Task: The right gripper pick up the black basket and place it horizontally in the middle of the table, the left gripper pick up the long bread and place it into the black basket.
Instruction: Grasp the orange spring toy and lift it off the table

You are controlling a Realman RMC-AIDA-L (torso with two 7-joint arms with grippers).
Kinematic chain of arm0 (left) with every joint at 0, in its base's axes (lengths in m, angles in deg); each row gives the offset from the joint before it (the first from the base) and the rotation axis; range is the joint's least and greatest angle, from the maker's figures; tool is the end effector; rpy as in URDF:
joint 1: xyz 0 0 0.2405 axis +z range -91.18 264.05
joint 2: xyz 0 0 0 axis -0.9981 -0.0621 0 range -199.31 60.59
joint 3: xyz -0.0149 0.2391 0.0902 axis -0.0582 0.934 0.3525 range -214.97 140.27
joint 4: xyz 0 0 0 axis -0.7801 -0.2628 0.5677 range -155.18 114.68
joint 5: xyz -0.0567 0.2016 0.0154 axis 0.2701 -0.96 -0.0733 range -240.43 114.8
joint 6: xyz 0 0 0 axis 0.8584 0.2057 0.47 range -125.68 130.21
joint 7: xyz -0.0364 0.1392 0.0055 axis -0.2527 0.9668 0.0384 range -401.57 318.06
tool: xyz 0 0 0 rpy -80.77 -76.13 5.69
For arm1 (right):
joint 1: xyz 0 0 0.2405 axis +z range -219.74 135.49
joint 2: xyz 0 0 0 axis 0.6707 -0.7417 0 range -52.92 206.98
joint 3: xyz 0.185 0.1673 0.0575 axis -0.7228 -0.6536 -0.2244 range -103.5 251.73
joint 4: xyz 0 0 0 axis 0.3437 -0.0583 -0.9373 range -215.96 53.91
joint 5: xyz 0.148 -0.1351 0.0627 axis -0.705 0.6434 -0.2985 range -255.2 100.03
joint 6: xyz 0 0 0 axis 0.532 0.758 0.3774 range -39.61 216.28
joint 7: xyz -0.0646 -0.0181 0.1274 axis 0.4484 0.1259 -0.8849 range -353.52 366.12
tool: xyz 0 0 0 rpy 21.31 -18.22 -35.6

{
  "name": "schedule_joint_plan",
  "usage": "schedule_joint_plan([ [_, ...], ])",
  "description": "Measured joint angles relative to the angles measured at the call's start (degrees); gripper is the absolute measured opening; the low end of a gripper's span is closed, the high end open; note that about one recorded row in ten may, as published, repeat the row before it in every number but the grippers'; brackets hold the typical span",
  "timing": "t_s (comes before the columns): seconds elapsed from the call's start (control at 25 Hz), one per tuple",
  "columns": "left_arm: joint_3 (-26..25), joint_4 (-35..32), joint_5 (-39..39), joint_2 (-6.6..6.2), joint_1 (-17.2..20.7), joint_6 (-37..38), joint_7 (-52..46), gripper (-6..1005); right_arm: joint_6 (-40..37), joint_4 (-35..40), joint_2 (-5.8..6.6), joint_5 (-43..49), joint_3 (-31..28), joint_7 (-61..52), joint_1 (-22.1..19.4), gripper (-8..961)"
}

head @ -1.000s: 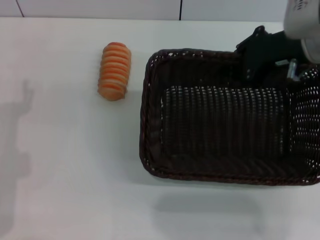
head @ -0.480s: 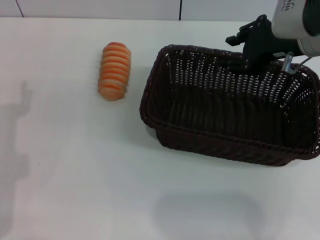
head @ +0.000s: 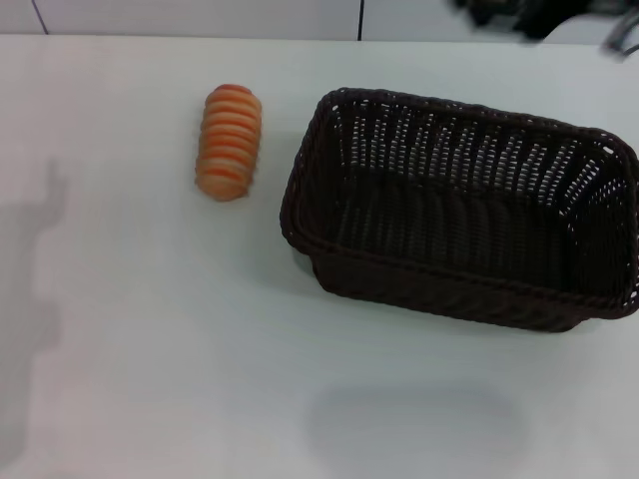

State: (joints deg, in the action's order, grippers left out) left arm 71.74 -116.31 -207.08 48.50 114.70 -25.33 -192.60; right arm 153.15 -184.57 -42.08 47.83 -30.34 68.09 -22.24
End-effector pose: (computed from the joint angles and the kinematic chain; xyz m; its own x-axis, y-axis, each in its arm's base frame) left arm -0.2540 0.2319 0.0998 0.7987 -0.0847 0.5957 0.5999 0.1884 -0.7776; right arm 0.1018 0.3548 0.0828 0.9795 0.0353 -0.1983 -0.1114 -0.7253 -0.6793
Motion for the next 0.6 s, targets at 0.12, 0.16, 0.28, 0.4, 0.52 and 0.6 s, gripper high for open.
schedule_joint_plan([
  [0.12, -1.3, -2.6, 0.0, 0.07, -0.1, 5.5, 0.0, 809, -3.7, -6.6, -0.06, -6.2, -1.6, -1.3, -8.2, 572],
  [0.16, -1.7, -3.1, 0.0, 0.08, -0.3, 6.7, 0.0, 809, -6.0, -8.4, -0.03, -8.7, -1.8, -1.3, -11.6, 573],
  [0.28, -2.6, -4.5, 0.1, 0.09, -0.7, 9.0, -0.1, 809, -14.2, -11.2, -0.13, -17.0, -2.1, 1.9, -23.6, 573],
  [0.4, -2.8, -5.3, 0.3, 0.08, -0.7, 9.7, -0.1, 809, -17.5, -9.2, -0.23, -23.3, -1.9, 7.7, -28.5, 573],
  [0.52, -3.9, -8.1, 0.3, 0.08, -1.6, 15.4, 0.0, 809, -18.9, -2.9, -0.3, -35.7, -1.9, 20.6, -32.8, 573],
  [0.6, -4.8, -9.3, 0.3, 0.09, -2.4, 19.2, -0.2, 809, -18.7, 1.3, -0.3, -41.2, -2.3, 27.6, -34.0, 573],
])
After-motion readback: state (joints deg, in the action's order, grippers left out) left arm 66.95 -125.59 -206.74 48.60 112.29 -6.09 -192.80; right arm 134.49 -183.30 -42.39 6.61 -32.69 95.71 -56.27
